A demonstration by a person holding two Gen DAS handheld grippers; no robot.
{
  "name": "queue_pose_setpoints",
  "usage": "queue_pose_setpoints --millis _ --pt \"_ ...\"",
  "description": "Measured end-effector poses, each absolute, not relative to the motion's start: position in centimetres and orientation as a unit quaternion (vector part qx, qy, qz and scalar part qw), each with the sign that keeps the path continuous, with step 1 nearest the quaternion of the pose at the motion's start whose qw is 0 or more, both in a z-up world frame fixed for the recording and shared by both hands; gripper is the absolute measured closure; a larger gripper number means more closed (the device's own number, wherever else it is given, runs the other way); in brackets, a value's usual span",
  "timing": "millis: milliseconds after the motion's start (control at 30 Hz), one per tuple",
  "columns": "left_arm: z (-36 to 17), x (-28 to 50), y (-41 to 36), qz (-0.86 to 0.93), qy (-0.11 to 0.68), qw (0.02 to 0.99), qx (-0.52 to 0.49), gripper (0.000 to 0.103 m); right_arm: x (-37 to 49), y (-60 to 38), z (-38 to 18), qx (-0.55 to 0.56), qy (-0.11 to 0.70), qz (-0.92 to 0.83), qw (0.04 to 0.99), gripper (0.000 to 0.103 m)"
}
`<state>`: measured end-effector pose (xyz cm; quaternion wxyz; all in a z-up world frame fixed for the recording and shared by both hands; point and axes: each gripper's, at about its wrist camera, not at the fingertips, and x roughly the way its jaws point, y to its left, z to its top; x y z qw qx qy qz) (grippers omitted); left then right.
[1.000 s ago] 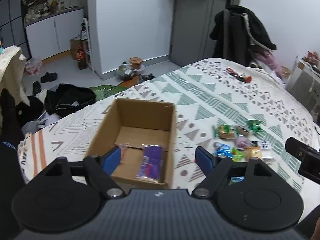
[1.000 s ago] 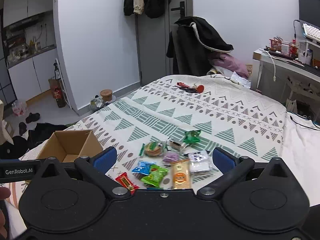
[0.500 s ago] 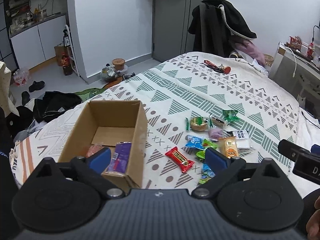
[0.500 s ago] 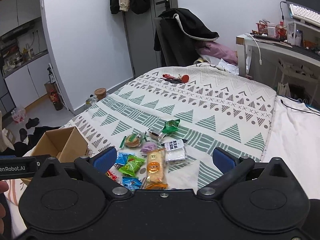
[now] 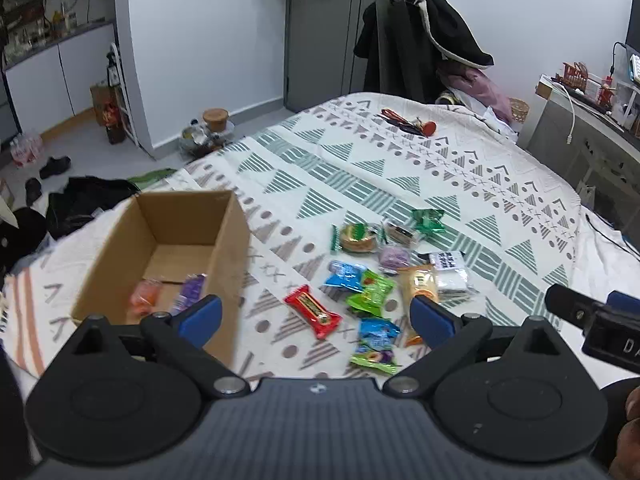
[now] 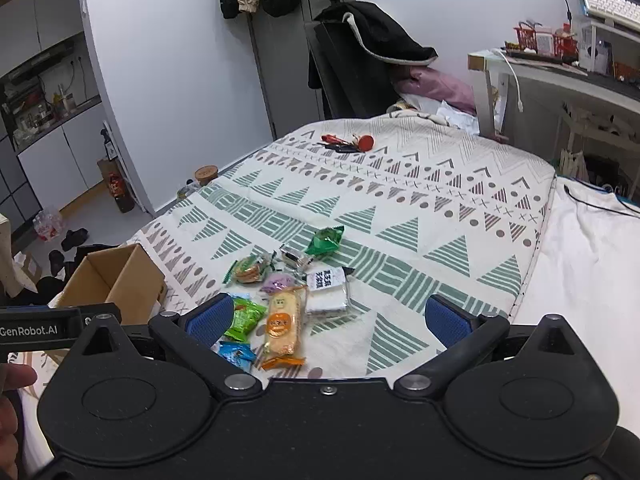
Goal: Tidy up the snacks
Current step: 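Move both empty tools back to the snack pile, then grasp the blue candy packet with the left tool while the right tool grasps the yellow bread pack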
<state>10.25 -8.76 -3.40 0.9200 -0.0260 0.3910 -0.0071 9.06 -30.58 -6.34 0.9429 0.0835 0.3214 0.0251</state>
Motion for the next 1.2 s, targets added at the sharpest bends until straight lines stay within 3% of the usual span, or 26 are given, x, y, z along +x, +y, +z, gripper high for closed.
queue_pose_setpoints --millis 467,700,1200 --pt "-7.2 12.7 -10.9 -0.001 0.427 0.904 -0.031 0.006 11.9 -32.4 -9.7 0.138 0.358 0.055 0.922 0.001" --pt "-9.5 14.0 -11.9 0.003 0.444 0.896 -0.026 0.008 13.6 -31.8 -11.5 0.135 0.381 0.064 0.912 0.007" --pt "-14.4 16.6 -13.0 -0.004 0.484 0.875 -0.032 0.031 17.0 -31.1 -14.8 0.131 0.427 0.057 0.893 0.013"
